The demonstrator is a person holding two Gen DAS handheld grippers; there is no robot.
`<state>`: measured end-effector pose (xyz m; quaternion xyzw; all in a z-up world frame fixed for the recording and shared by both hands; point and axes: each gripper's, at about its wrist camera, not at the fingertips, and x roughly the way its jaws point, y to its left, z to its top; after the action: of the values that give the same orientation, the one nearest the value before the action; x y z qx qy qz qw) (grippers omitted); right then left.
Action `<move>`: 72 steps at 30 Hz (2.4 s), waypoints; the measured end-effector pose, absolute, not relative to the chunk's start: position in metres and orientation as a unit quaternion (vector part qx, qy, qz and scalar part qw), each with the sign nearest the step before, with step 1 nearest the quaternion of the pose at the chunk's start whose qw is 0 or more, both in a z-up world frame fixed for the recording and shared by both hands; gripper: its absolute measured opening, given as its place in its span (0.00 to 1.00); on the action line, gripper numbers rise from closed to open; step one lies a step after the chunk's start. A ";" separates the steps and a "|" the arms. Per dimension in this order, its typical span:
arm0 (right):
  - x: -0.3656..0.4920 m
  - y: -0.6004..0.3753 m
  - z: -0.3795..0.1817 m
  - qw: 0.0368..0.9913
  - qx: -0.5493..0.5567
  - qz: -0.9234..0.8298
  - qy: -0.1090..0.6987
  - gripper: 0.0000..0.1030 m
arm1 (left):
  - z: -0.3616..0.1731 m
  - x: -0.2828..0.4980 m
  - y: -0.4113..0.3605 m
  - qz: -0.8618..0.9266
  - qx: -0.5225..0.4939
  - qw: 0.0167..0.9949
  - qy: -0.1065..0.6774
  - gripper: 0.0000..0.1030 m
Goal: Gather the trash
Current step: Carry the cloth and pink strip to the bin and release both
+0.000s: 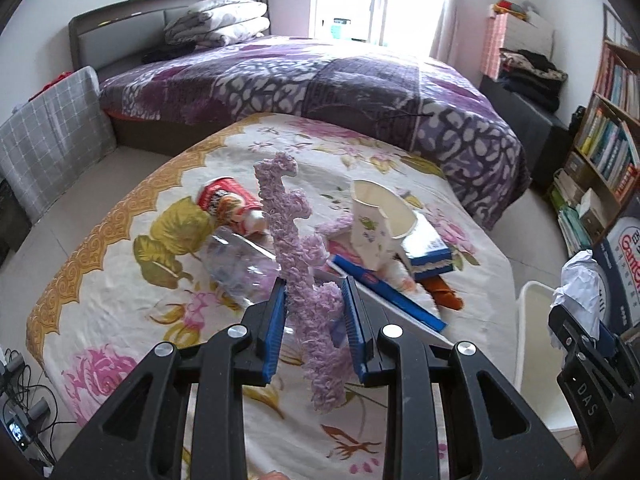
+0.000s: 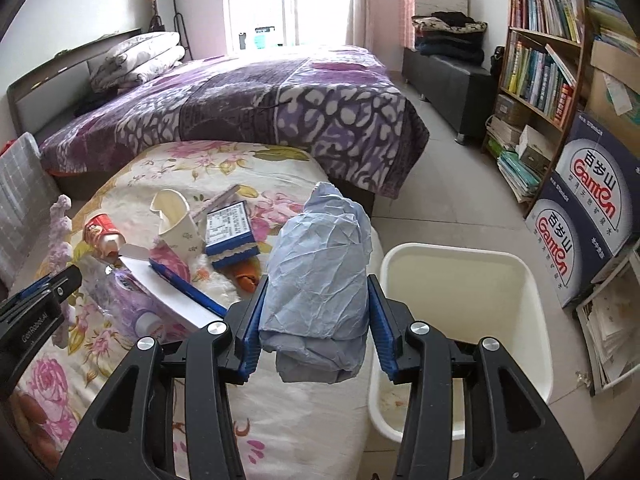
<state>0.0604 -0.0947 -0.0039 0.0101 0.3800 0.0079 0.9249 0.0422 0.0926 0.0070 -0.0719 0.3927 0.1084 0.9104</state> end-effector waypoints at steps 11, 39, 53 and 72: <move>0.052 -0.128 -0.004 0.923 0.024 -0.022 0.383 0.43 | 0.007 0.047 0.042 0.063 -0.051 0.915 0.396 0.28; 0.039 -0.224 -0.015 0.904 0.081 -0.120 0.404 0.50 | -0.001 0.059 -0.067 -0.049 -0.018 0.909 0.414 0.28; 0.022 -0.281 -0.012 0.893 0.119 -0.188 0.390 0.70 | -0.010 0.064 -0.118 -0.100 -0.006 0.899 0.426 0.28; 0.003 -0.331 -0.018 0.870 0.171 -0.249 0.390 0.88 | -0.028 0.068 -0.168 -0.208 -0.035 0.856 0.473 0.37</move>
<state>0.0030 -0.3308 -0.0178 0.1709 0.3903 -0.2491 0.8697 0.0684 -0.1683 -0.0283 -0.0347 0.4730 -0.2078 0.8555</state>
